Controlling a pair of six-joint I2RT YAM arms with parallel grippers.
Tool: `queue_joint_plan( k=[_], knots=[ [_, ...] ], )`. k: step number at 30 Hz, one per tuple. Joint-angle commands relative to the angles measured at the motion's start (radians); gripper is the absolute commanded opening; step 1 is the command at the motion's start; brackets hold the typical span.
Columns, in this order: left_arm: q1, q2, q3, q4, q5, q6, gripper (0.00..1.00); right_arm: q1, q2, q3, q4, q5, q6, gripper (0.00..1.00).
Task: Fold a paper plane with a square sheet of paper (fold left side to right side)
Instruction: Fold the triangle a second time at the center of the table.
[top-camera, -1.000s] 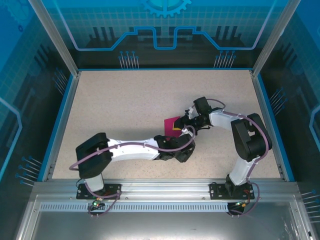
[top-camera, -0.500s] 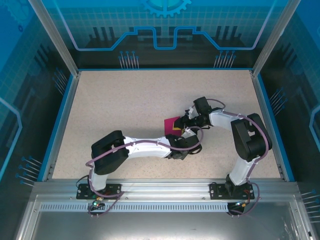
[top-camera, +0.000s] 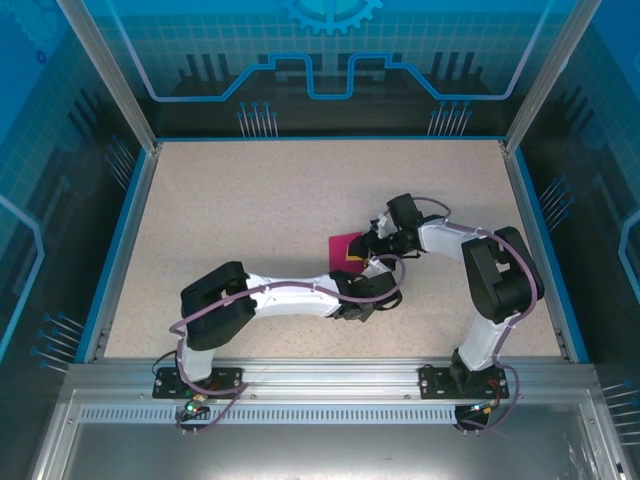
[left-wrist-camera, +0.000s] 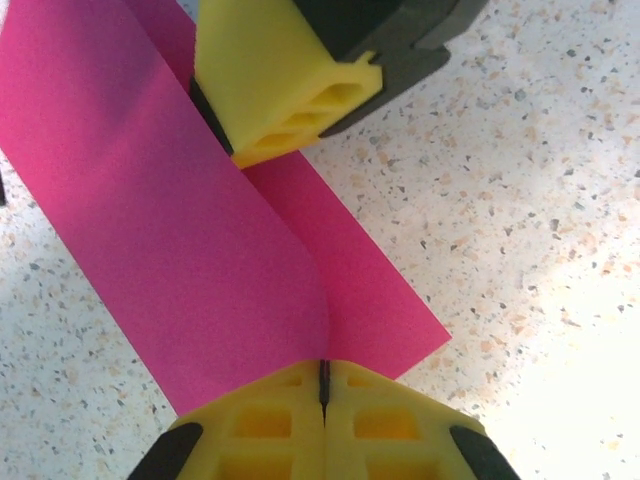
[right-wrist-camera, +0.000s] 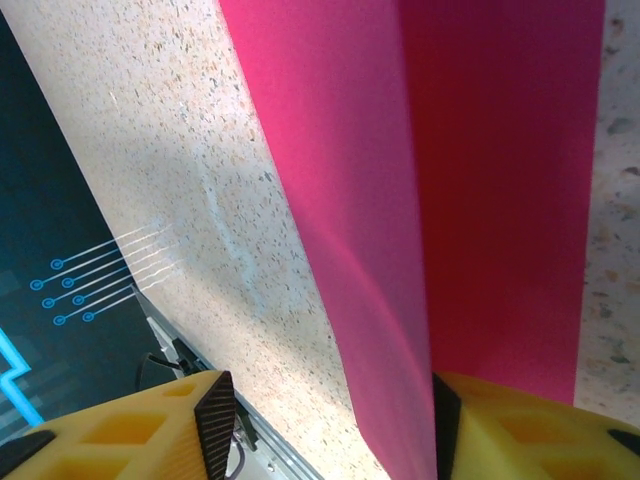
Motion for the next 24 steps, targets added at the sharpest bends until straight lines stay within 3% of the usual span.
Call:
queue_joint_plan(
  k=[1,3,10,14,15,19,24],
  knots=[
    [0.013,-0.068,-0.029,0.031,0.063,0.013,0.00,-0.014,-0.049,0.030,-0.011,0.018,-0.041,0.56],
    [0.027,-0.089,-0.049,0.048,0.101,0.007,0.00,-0.022,-0.079,0.033,-0.009,0.030,-0.061,0.57],
    [0.110,-0.166,-0.125,0.145,0.292,-0.018,0.00,-0.073,-0.224,-0.028,0.034,0.083,-0.097,0.78],
    [0.166,-0.197,-0.168,0.203,0.420,-0.043,0.00,-0.102,-0.300,-0.086,0.048,0.073,-0.139,0.78],
    [0.183,-0.206,-0.179,0.214,0.443,-0.049,0.00,-0.105,-0.314,-0.092,0.023,0.082,-0.170,0.77],
    [0.257,-0.244,-0.232,0.263,0.557,-0.064,0.00,-0.099,-0.343,-0.134,-0.063,0.104,-0.266,0.52],
    [0.338,-0.253,-0.262,0.271,0.676,-0.054,0.00,-0.067,-0.328,-0.233,-0.013,0.101,-0.253,0.23]
  ],
)
